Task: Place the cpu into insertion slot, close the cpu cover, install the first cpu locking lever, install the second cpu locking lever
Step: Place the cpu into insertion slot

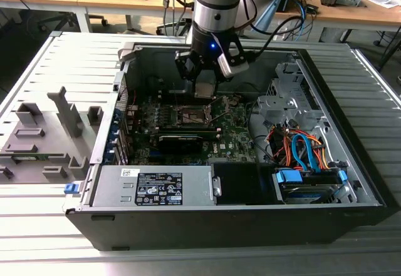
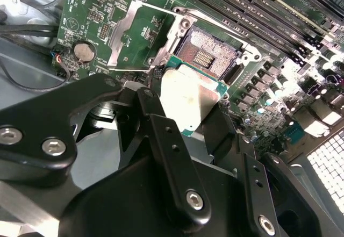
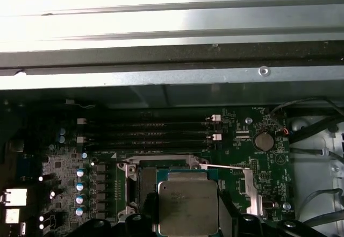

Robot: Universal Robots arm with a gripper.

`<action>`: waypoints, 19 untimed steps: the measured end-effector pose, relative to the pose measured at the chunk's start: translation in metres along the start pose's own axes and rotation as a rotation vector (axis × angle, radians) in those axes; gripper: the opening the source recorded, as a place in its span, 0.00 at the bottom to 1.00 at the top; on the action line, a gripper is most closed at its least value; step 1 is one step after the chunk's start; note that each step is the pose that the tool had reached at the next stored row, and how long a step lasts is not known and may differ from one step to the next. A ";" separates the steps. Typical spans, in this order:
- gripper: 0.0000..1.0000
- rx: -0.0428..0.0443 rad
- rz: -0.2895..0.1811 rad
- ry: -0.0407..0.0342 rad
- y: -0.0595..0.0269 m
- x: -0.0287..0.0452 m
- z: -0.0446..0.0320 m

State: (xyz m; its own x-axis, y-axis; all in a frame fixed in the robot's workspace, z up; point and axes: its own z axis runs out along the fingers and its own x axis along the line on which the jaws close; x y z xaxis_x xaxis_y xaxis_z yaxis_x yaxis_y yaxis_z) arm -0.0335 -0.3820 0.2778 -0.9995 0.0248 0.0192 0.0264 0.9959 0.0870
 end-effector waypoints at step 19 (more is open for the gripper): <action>0.54 0.0006 -0.028 0.0025 -0.0011 0.0129 0.0033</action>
State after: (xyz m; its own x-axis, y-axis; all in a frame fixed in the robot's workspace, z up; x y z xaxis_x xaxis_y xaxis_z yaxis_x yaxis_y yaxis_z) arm -0.0465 -0.3825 0.2747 -0.9998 -0.0033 0.0193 -0.0016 0.9962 0.0869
